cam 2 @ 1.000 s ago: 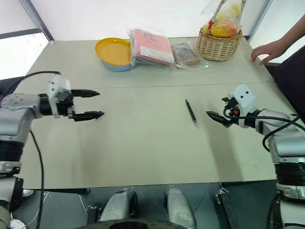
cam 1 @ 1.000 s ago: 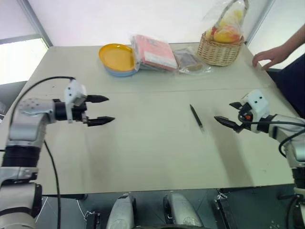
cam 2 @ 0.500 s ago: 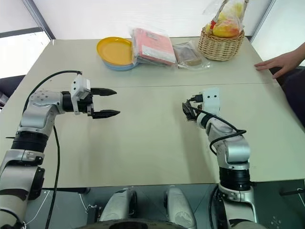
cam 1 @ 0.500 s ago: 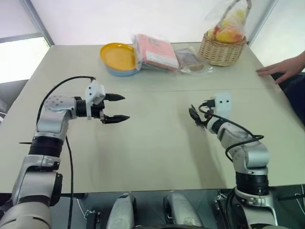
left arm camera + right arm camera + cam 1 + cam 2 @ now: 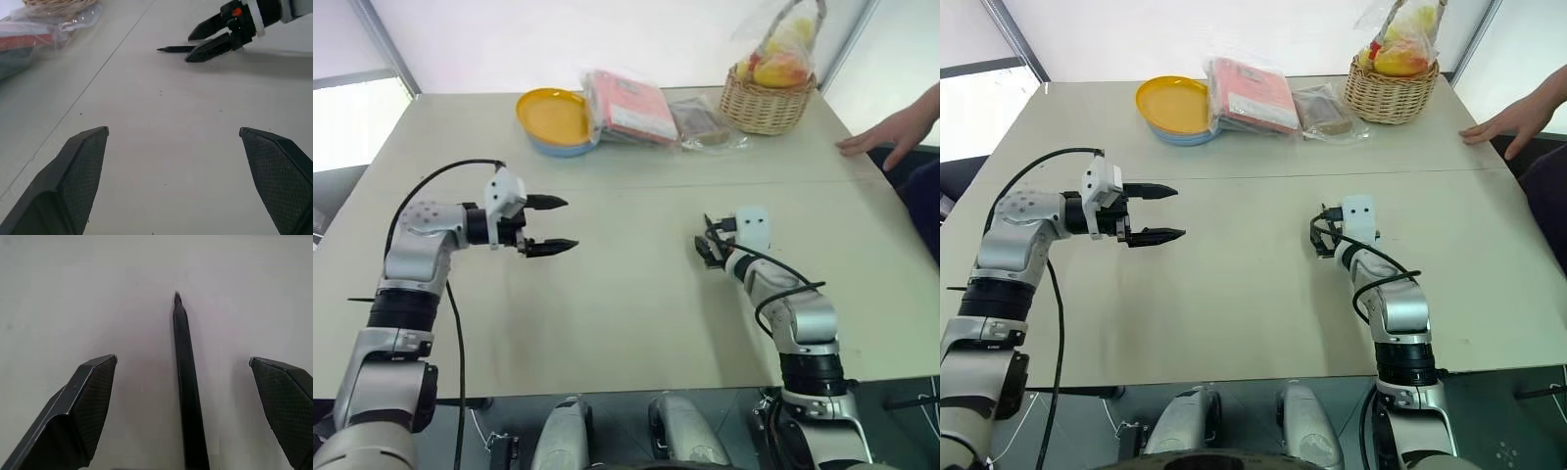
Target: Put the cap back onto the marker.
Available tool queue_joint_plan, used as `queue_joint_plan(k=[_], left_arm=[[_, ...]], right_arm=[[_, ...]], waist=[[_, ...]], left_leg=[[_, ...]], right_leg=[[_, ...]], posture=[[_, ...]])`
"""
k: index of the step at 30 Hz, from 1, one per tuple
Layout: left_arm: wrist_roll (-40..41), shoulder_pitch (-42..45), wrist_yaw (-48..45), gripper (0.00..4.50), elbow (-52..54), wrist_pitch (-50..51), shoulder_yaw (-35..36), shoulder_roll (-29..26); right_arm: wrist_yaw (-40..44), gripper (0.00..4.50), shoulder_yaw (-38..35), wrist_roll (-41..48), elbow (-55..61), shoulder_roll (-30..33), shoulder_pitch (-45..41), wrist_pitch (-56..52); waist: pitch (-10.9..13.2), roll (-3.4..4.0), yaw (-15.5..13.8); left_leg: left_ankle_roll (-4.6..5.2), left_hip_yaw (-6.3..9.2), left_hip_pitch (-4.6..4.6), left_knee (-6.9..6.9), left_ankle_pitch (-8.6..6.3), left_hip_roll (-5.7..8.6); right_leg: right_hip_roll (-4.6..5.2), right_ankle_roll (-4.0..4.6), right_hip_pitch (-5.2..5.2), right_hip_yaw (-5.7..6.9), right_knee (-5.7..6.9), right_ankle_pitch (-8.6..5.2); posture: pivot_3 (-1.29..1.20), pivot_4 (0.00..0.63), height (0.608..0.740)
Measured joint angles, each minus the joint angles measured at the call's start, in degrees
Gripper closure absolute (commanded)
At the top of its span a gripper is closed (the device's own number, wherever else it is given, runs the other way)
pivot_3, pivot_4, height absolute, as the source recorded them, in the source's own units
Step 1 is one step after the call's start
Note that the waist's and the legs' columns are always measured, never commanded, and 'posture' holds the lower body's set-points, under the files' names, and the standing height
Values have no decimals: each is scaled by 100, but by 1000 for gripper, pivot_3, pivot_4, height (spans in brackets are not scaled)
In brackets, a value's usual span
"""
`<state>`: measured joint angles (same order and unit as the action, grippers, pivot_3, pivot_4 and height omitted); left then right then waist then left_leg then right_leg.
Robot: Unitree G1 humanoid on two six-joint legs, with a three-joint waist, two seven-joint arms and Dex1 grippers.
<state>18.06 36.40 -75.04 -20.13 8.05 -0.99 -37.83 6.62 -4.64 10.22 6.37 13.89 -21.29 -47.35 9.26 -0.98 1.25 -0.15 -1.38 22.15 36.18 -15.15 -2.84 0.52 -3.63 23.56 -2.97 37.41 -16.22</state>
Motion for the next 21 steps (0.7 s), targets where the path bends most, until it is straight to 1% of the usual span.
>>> queue_joint_plan(k=[6,9,11,12,13,15,16,21], left_arm=[[2,-113,85,0,124,42,9,-8],[3,-218,130,0,176,46,9,-15],[3,-256,153,0,223,48,9,-17],[4,-257,165,0,242,49,10,-22],[5,-257,178,0,257,50,12,-25],[8,-260,194,0,301,53,13,-28],[9,-261,199,0,306,53,15,-33],[10,-308,238,0,307,60,20,-38]], right_arm=[[56,20,27,-52,-329,-36,-183,190],[62,834,7,-55,-433,-45,-232,254],[61,1906,-14,-55,-450,-46,-237,257],[60,2359,-13,-60,-448,-44,-237,237],[59,2993,-14,-64,-442,-42,-236,219],[60,4056,-13,-71,-373,-24,-208,149],[67,4468,-7,-73,-318,-22,-179,122],[80,4468,-7,-73,-183,-24,-111,7]], waist=[[-1,-1,1],[-1,-1,5],[-1,-2,3],[-1,-2,4],[-2,-2,6],[-2,-2,10],[-2,-2,11],[-3,-2,7]], left_leg=[[0,0,-2,1,0,0],[0,0,-3,1,0,-1],[0,1,-2,1,0,-1],[0,1,-3,1,0,-1],[0,1,-4,0,0,-1],[0,1,-5,0,0,-2],[0,1,-5,-1,0,-2],[0,1,-5,0,0,-2]], right_leg=[[0,0,-2,0,2,0],[0,0,-2,0,2,0],[1,0,-1,0,2,0],[1,0,-1,0,2,0],[1,0,-2,0,3,0],[1,0,-2,-1,3,0],[0,0,-2,0,3,0],[0,0,-3,0,3,0]], posture=[[0,150,740],[0,150,740],[0,150,740],[0,150,740],[0,150,740],[0,150,740],[0,150,740],[0,150,740]])
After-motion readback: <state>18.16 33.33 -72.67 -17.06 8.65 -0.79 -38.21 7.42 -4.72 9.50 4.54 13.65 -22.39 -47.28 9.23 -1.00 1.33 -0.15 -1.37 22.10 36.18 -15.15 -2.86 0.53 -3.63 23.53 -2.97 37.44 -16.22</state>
